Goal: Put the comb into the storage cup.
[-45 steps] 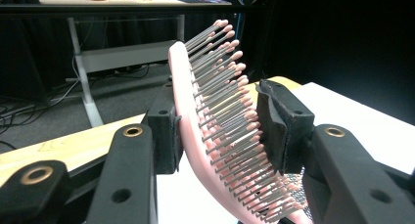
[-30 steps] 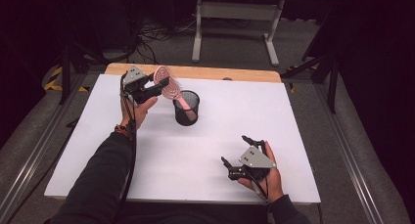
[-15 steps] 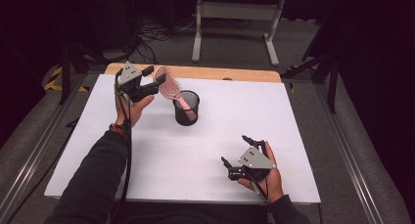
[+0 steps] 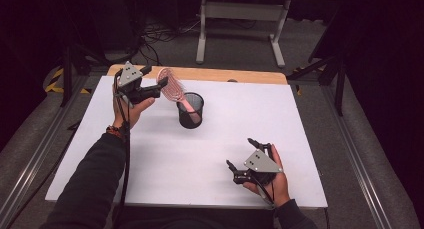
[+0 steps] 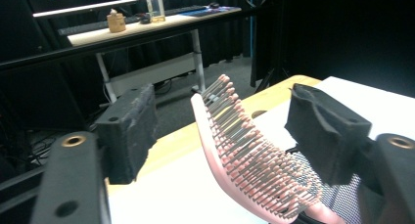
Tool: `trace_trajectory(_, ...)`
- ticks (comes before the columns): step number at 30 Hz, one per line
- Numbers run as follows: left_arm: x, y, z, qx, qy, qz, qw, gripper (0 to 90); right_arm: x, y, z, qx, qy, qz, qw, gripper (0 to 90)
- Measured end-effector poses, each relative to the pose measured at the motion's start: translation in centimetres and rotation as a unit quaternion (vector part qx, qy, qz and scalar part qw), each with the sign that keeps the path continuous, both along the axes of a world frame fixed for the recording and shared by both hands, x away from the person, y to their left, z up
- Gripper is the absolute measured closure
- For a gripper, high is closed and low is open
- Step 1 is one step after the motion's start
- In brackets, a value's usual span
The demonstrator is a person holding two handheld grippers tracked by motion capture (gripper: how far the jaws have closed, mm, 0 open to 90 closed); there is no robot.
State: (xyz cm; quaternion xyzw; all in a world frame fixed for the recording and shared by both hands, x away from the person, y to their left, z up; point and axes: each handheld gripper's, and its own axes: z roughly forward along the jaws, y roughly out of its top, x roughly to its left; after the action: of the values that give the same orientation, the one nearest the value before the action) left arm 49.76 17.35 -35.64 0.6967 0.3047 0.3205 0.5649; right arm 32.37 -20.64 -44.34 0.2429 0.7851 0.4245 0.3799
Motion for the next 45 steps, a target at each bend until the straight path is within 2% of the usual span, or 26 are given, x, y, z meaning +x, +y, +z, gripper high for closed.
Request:
trace_trajectory(9,-0.2,-0.1,0.1,0.004,-0.003,-0.013,0.9999,11.4,0.0,0.0,0.1,0.001,-0.001,-0.003,1.0000,7.5)
trace_trajectory(15,-0.6,-0.3,0.1,0.005,-0.004,-0.022,0.9997,6.1,-0.1,0.0,0.1,0.001,-0.002,-0.003,1.0000,7.5)
trace_trajectory(27,-1.7,-0.3,-0.4,0.025,-0.016,-0.031,0.9991,6.4,-0.1,0.0,0.1,-0.001,-0.004,-0.003,1.0000,7.5)
trace_trajectory(35,-2.5,0.3,-0.5,0.022,-0.020,-0.043,0.9986,5.9,-0.1,0.1,0.1,-0.002,-0.004,-0.003,1.0000,7.5)
trace_trajectory(45,-3.5,0.7,-0.5,0.028,-0.029,-0.057,0.9976,5.9,-0.1,0.1,0.1,-0.003,-0.004,-0.002,1.0000,7.5)
